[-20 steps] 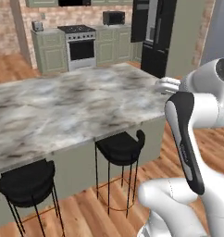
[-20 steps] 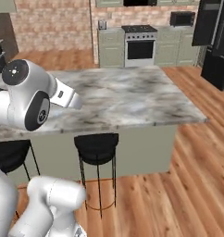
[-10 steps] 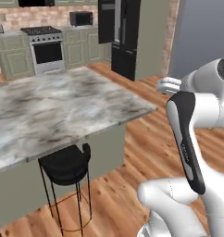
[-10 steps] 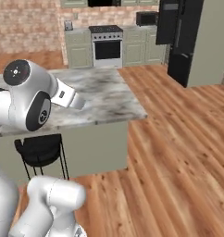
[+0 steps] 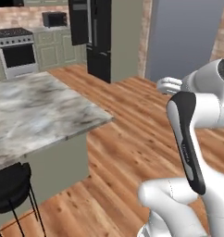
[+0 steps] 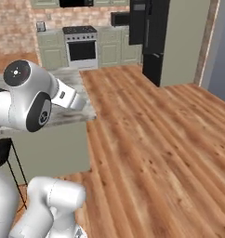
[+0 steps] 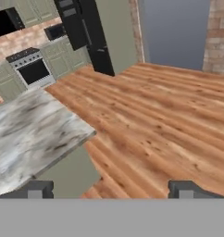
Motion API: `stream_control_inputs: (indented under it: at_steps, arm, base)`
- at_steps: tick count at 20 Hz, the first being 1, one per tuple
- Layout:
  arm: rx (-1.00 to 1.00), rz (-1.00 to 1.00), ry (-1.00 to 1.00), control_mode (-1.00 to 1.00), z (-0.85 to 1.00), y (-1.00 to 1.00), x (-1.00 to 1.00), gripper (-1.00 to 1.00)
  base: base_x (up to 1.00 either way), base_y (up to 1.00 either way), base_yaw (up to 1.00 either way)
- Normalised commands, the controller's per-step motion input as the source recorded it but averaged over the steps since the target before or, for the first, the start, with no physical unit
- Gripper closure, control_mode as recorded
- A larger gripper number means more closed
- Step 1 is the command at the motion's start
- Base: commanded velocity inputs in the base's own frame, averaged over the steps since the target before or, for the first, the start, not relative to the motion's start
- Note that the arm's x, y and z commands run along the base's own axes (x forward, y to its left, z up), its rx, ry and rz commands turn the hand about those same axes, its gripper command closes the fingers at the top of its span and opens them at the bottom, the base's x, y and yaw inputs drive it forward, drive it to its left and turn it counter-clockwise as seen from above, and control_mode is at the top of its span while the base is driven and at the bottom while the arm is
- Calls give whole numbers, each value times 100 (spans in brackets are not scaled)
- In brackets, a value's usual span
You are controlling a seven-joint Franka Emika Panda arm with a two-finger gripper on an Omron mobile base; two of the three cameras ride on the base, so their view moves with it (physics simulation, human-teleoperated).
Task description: There is a bowl on the dining counter. Grab a lemon wedge from the fridge and place it in the bowl. Then get the liquor bottle and glass cup from the cabinet and place them next to the bowl.
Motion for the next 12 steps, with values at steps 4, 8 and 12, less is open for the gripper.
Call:
stream_control_inputs:
  at_steps: [4,8,12]
  arm:
    - [0,0,0,100,0,0,0,-100]
    - [0,0,0,100,0,0,0,-100]
    - [0,0,0,100,0,0,0,-100]
  base:
    - [27,-100,-8]
    - [41,-100,-5]
    - [68,-100,-2]
